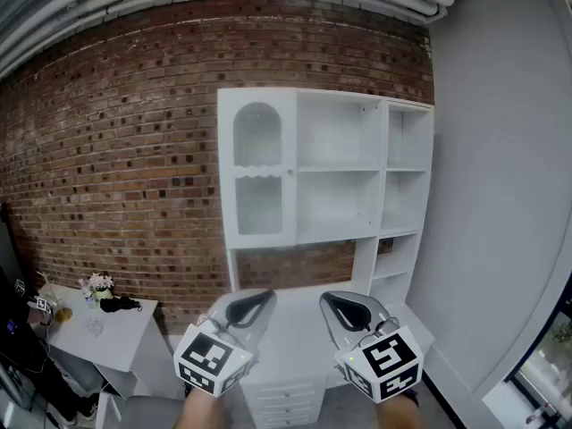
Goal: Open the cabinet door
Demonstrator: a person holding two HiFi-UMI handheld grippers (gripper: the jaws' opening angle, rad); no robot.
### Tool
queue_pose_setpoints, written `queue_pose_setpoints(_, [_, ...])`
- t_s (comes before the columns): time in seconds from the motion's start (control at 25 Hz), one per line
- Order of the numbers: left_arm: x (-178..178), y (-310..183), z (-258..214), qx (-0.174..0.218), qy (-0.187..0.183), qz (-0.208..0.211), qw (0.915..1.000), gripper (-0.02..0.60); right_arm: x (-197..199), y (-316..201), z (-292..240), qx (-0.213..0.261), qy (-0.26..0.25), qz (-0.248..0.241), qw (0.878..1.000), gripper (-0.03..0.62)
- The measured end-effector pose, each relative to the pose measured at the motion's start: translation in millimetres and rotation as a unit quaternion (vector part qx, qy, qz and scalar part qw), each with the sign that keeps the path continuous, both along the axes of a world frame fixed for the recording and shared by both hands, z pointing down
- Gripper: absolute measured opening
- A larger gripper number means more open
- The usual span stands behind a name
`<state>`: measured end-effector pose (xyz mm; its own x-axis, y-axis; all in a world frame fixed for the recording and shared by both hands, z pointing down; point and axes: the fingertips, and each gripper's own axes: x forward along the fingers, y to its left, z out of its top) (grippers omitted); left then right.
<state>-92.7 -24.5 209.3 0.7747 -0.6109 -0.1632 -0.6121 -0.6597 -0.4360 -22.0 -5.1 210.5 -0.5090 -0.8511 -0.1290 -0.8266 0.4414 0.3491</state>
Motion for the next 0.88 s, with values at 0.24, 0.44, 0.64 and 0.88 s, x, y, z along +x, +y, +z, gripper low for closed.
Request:
queue_pose_setpoints(0.24, [-3.2,5.5,0.3,0.0,0.002,0.005,1.0,0.003,-3.5,5.1,0.7,-0.002,0.003,0.009,1.0,0.003])
queue_pose_setpoints(0.44, [-5.1,2.6,7.6,-0.008,0.002,0.01,0.9999,0.003,-5.3,3.6,3.2,-0.005,0.007,0.016,1.0,0.003])
queue_pose_setpoints(0.64, [-8.2,0.2,9.5,-0.011,0.004,0.01,0.9999,0.003,-8.9,0.4,3.3,-0.008,0.008,0.017,1.0,0.003])
queue_pose_setpoints(0.88, [-2.8,-3.0,8.0,-0.01,0.01,0.009,0.9999,0.003,-9.8,-1.7,-2.9,0.012,0.029,0.021,0.999,0.005])
